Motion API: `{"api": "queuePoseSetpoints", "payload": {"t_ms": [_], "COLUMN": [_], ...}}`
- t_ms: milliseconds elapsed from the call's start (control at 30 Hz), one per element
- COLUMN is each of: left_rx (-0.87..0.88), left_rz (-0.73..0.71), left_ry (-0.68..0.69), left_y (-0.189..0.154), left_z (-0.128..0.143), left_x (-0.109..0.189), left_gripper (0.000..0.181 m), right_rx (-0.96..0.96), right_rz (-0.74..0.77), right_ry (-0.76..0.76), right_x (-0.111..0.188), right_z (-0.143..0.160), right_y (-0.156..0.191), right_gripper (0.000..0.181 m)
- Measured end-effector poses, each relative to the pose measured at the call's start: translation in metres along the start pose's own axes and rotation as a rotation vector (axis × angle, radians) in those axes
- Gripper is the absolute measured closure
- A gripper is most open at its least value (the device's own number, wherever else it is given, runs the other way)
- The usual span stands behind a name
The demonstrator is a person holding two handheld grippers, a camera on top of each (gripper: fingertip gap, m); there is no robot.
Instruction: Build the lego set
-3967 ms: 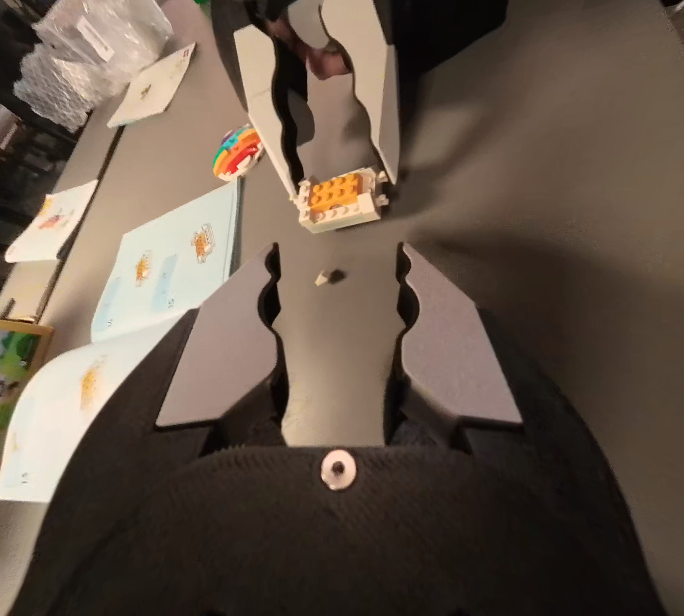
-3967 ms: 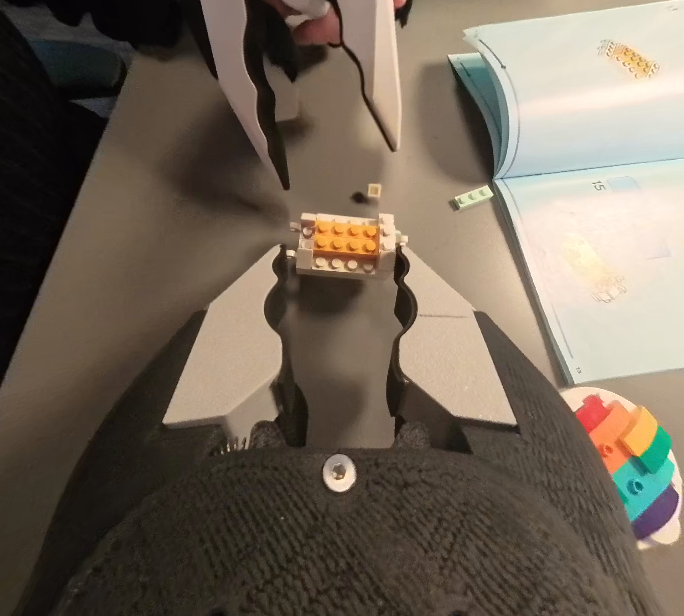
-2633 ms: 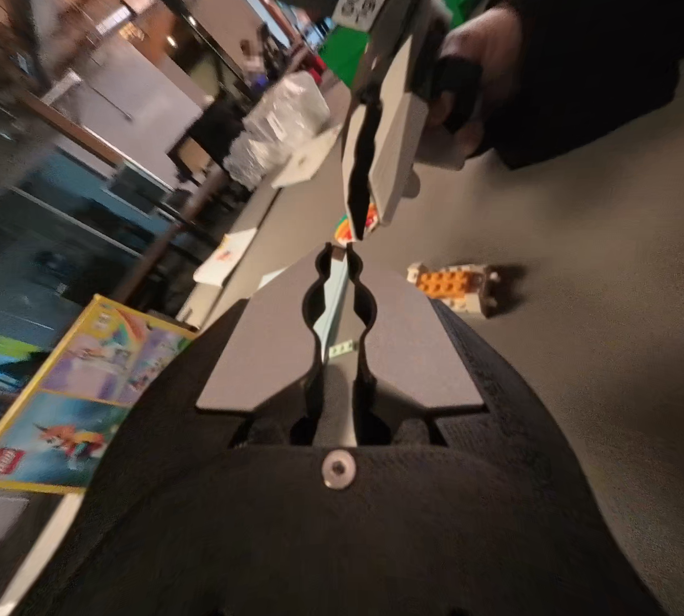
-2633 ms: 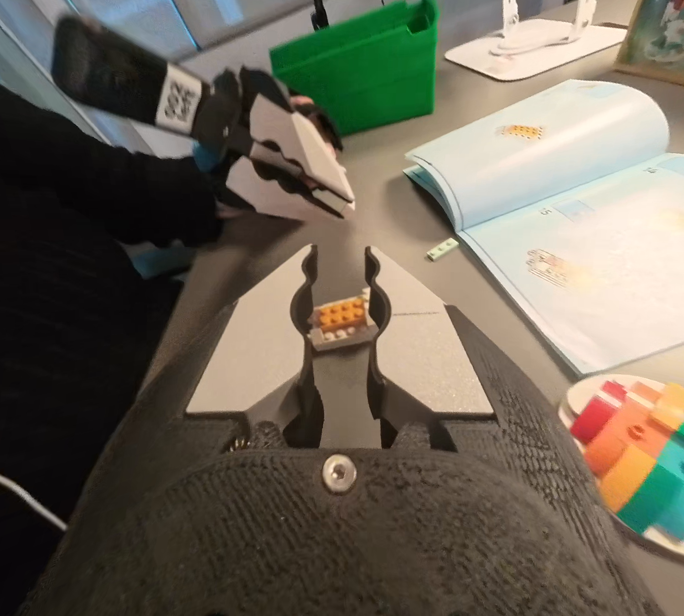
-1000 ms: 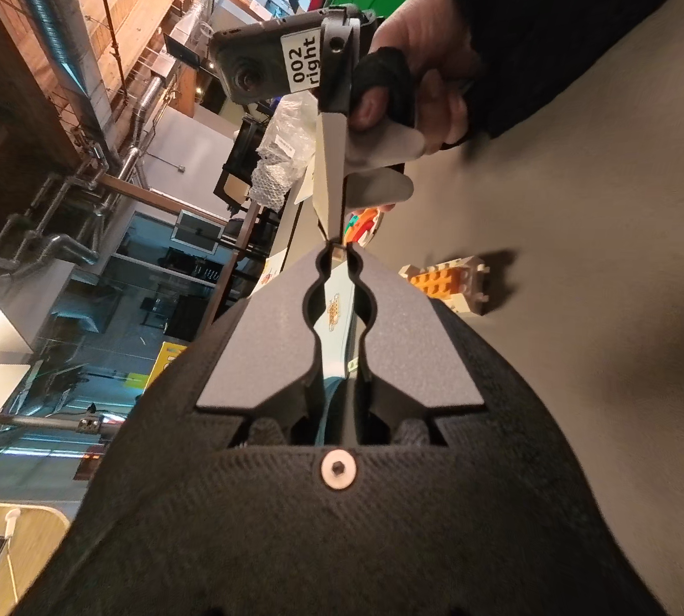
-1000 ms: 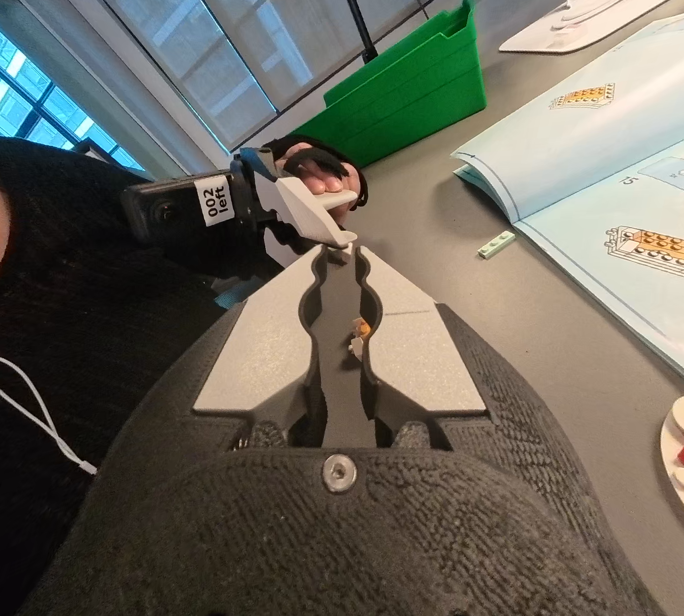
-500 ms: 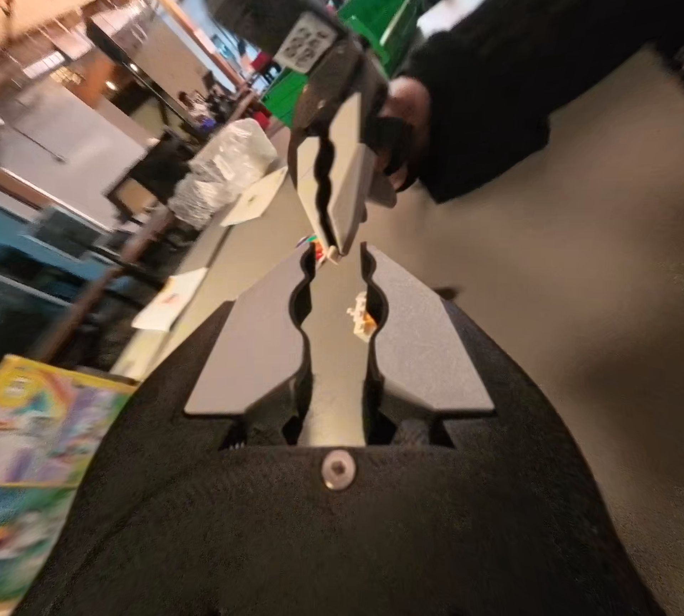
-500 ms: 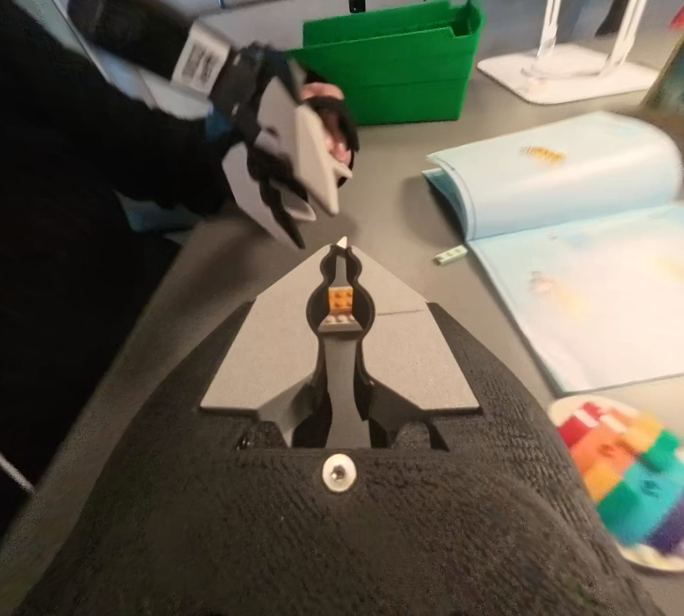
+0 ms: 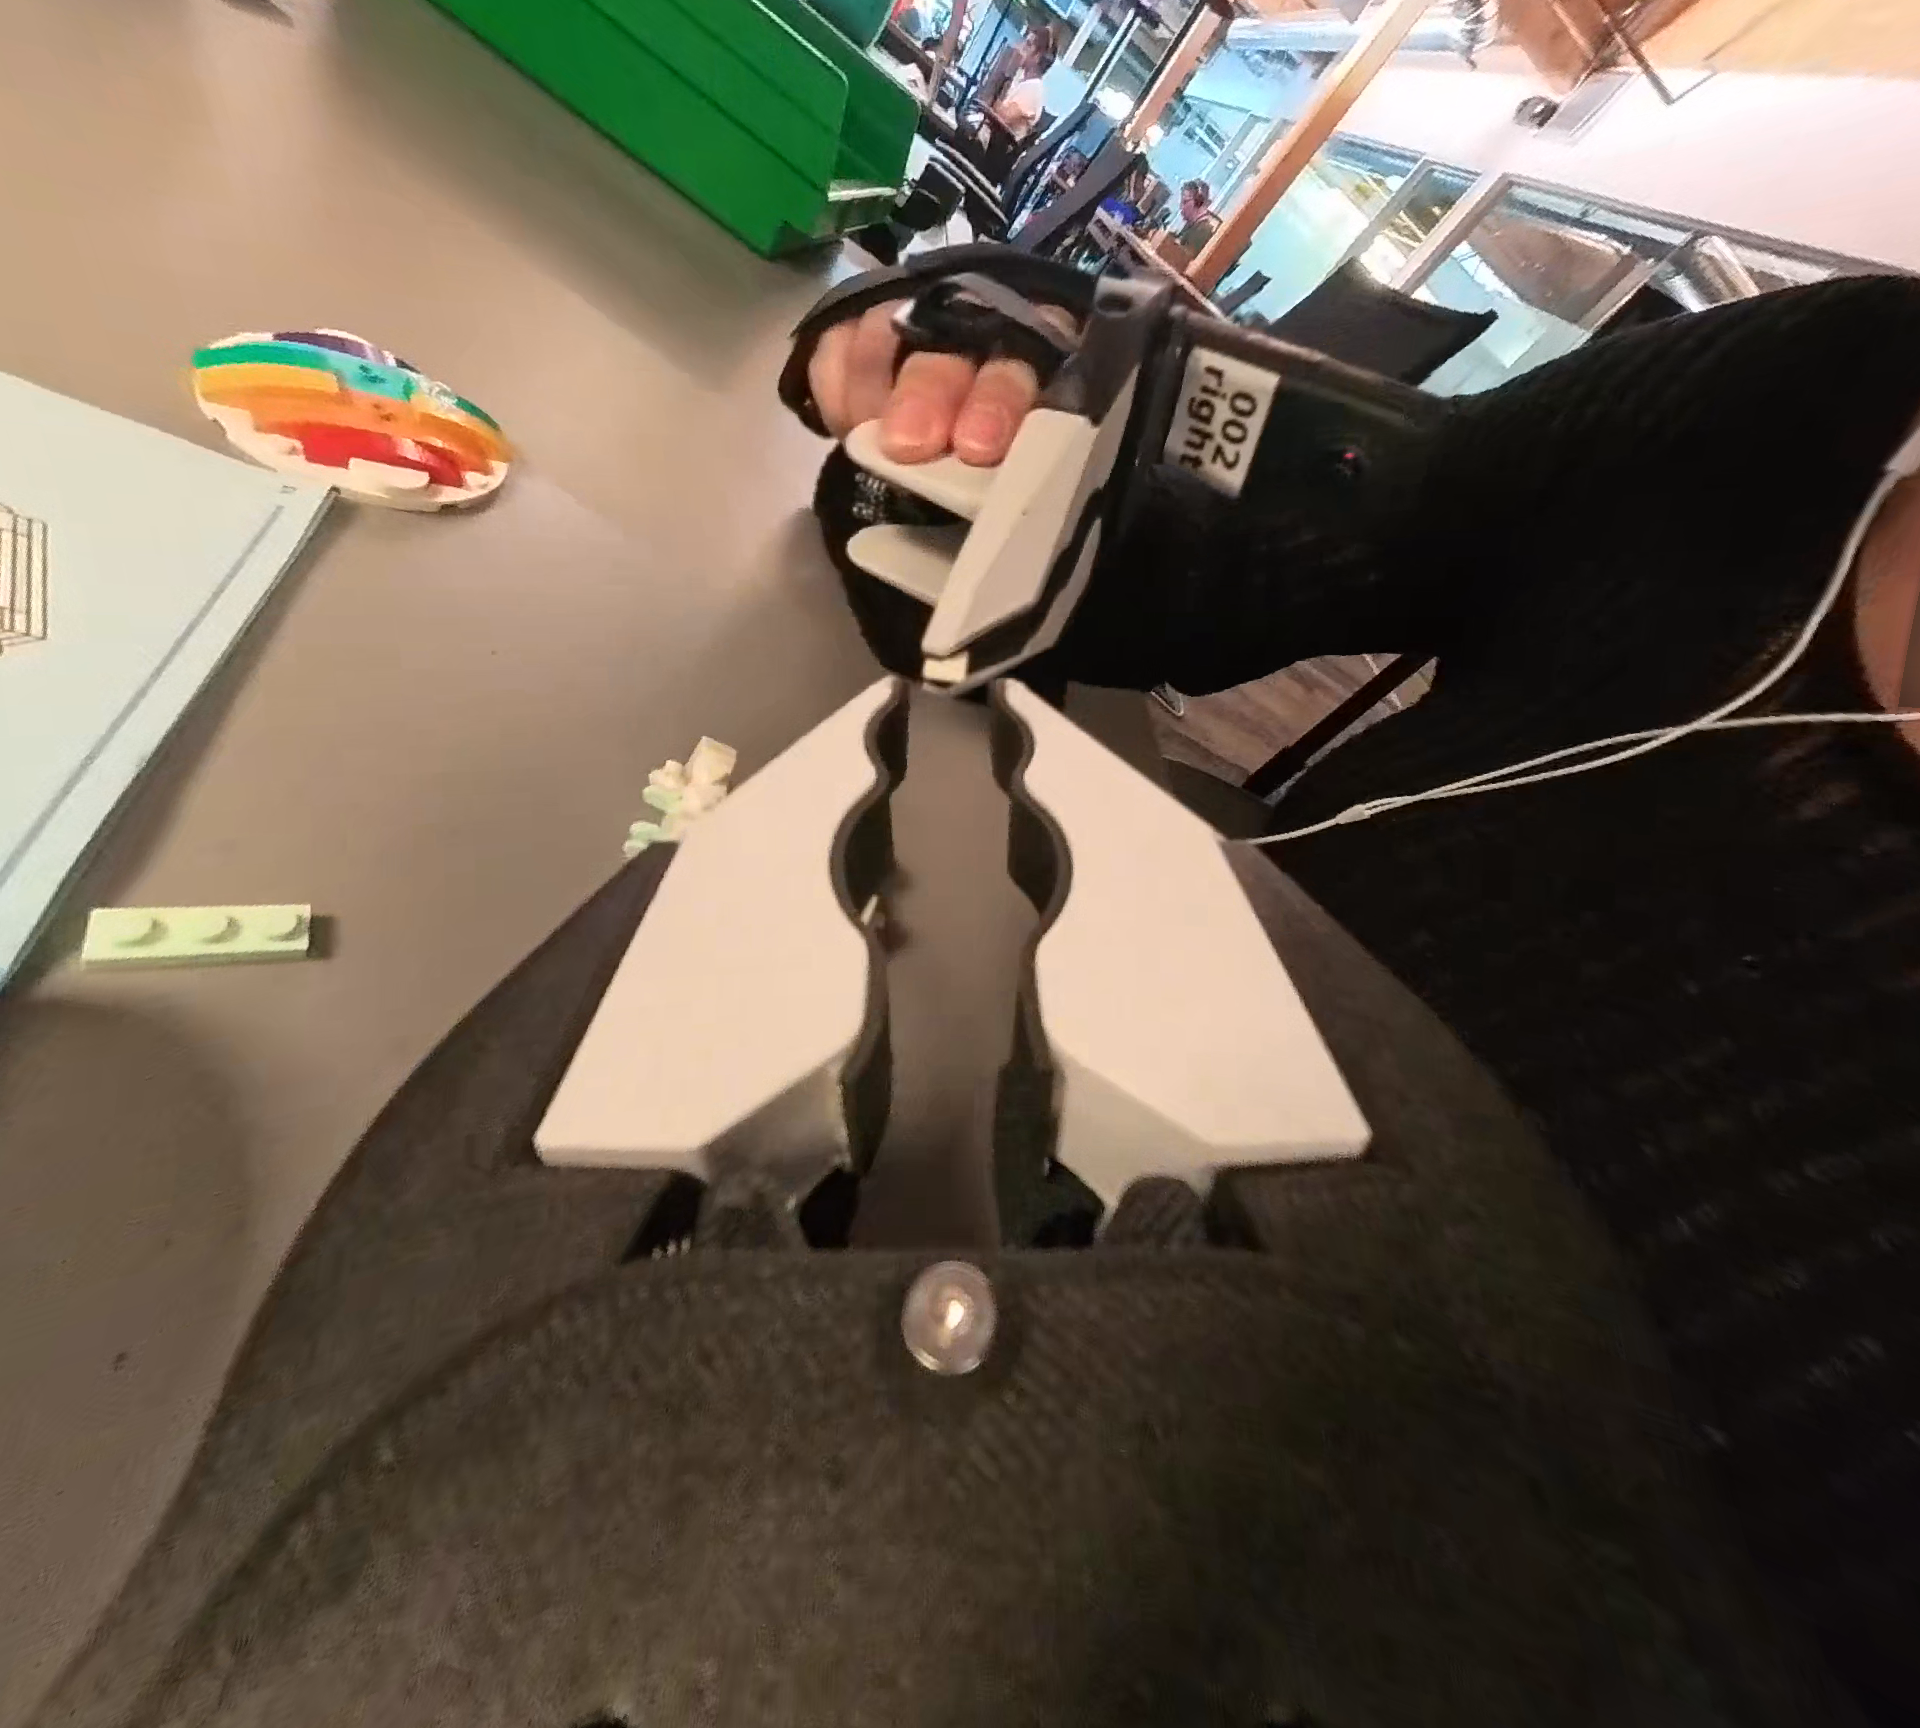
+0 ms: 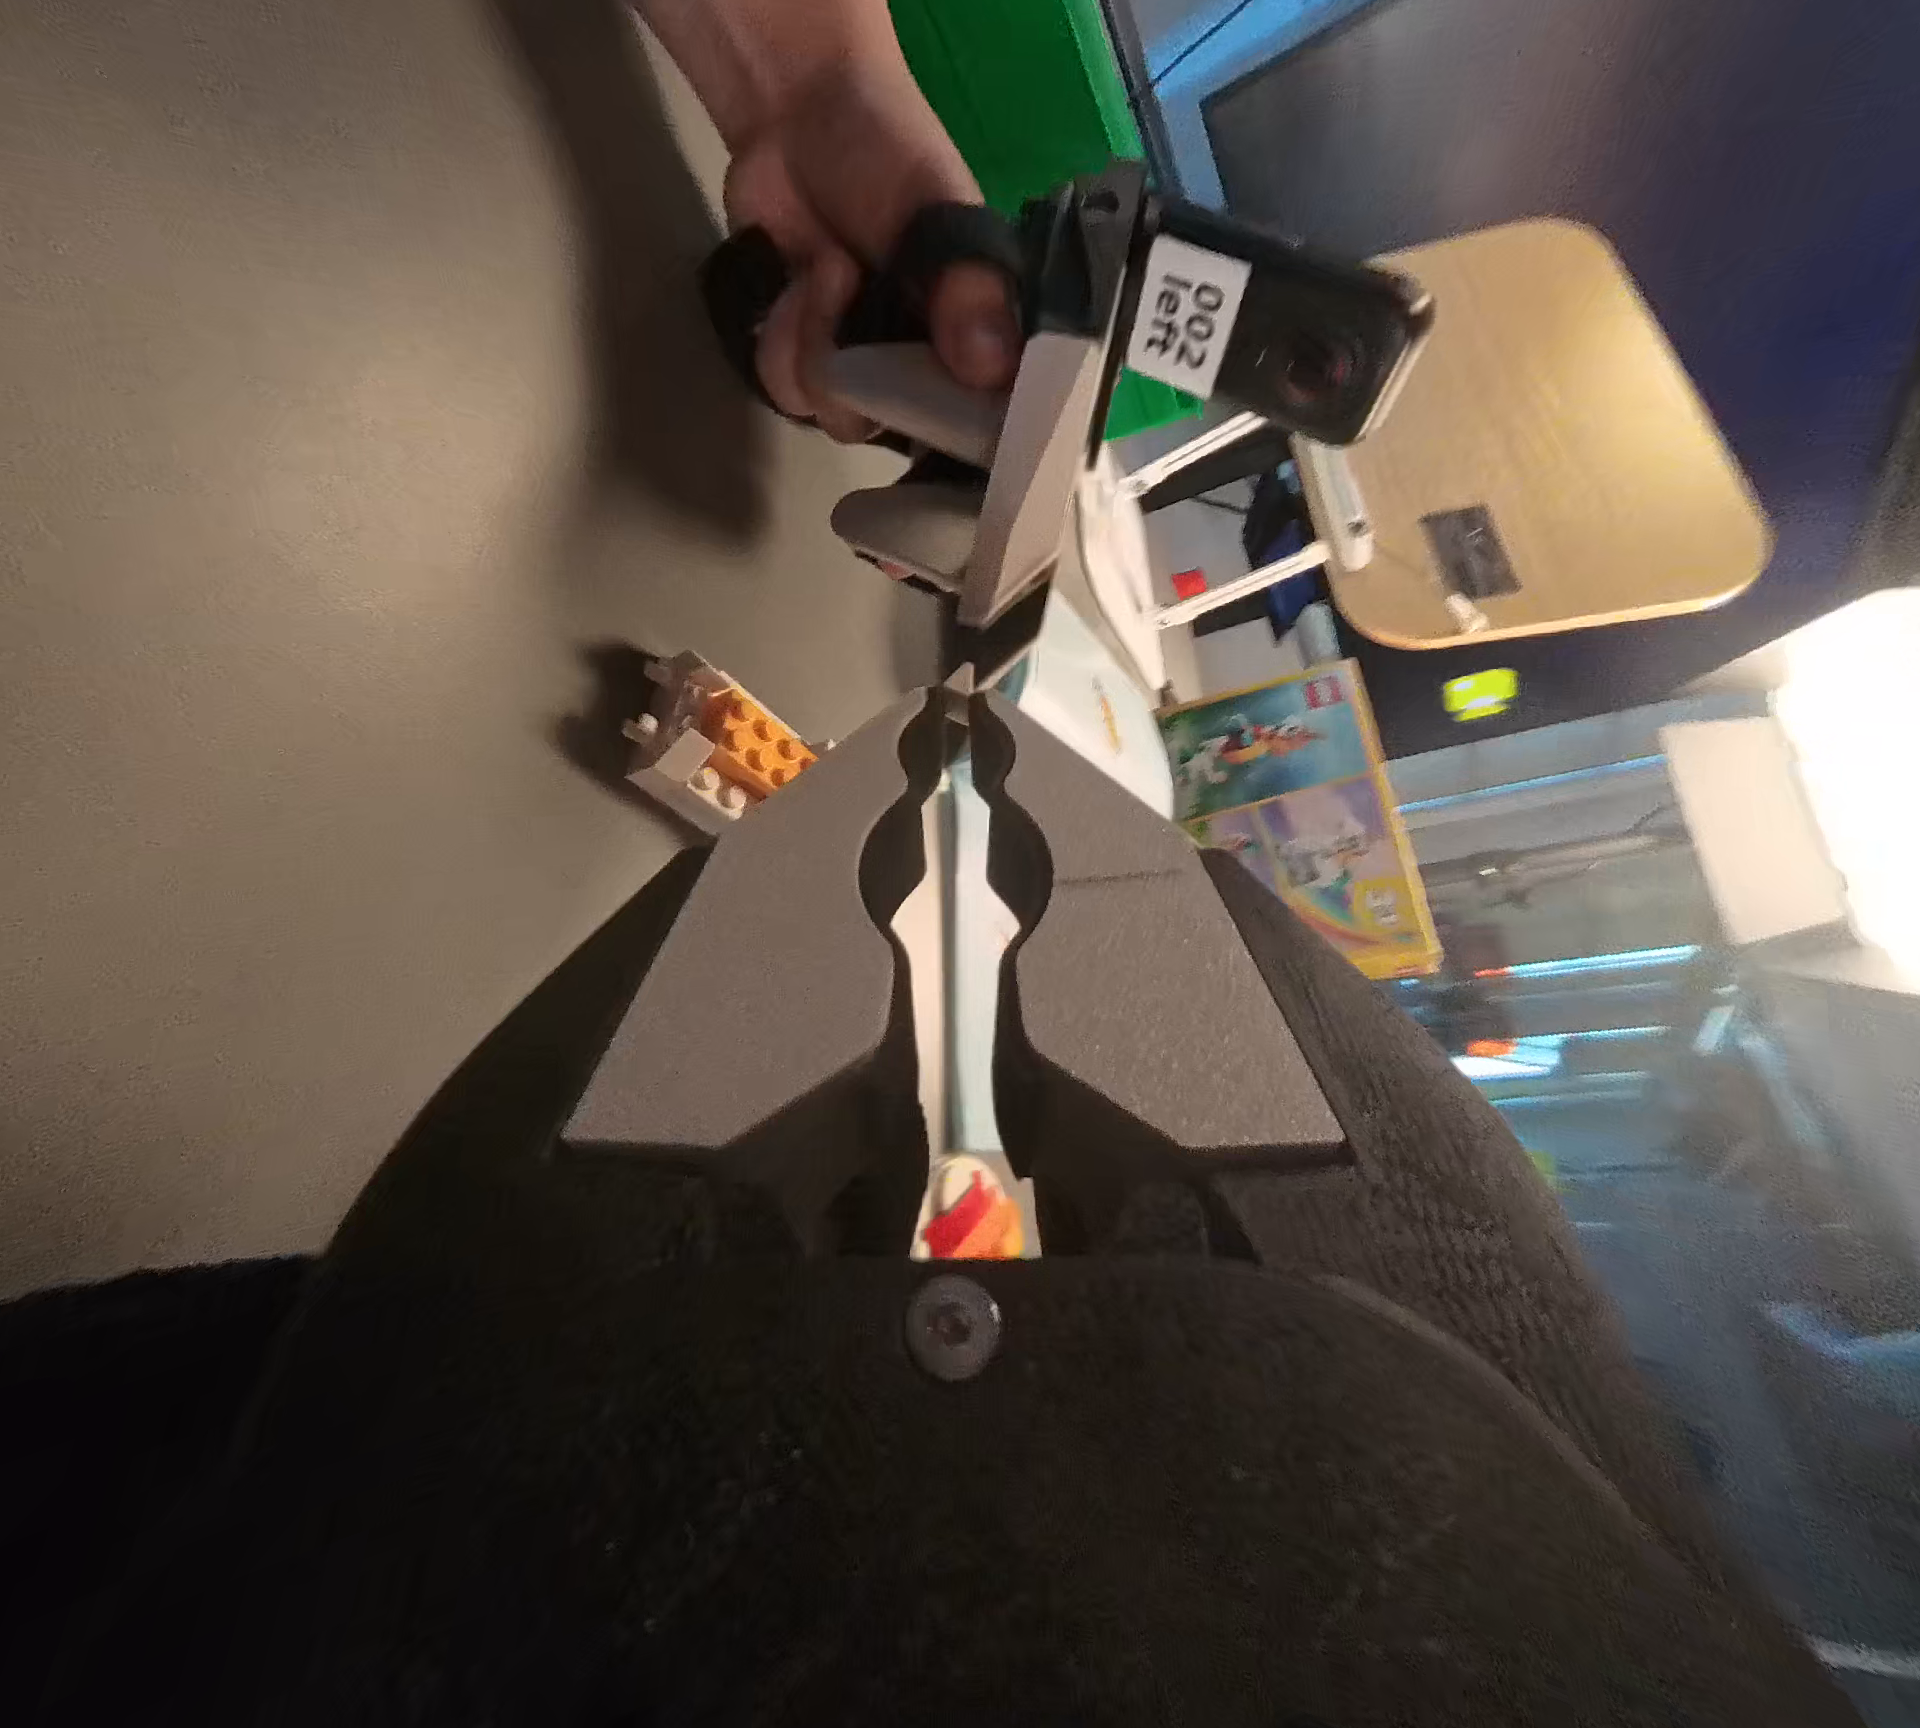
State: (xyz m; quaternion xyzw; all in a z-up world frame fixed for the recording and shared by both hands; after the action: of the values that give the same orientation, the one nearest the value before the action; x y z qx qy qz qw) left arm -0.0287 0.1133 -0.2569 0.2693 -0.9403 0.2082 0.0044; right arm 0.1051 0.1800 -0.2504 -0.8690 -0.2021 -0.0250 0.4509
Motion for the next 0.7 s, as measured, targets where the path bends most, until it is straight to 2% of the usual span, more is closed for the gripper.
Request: {"api": "queuePoseSetpoints", "payload": {"t_ms": [333, 700], "left_rx": [0.044, 0.044], "left_rz": [0.044, 0.052], "left_ry": [0.004, 0.028], "left_y": [0.0014, 0.0008], "left_z": [0.0019, 0.0034], "left_x": [-0.0019, -0.0042], "left_gripper": [0.169, 0.171], "right_rx": [0.123, 0.12], "right_rz": [0.005, 0.018], "right_ry": [0.009, -0.01], "right_x": [-0.0011, -0.0009], "right_z": [-0.0031, -0.0055], "right_y": [0.0077, 0.0091], "right_gripper": [0.179, 0.179]}}
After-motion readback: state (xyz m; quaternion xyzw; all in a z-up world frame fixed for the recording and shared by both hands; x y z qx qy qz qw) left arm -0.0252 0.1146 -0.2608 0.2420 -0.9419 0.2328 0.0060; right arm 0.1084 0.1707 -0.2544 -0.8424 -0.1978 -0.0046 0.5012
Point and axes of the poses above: each gripper's, where its closed fingertips meet, x back along the fingers, z out of its underside, y = z × x across the jaws, the point moved 8 cm from there along x, back along the fingers, and after that the axes turned 11 degrees about -x, right-handed, at the moved point
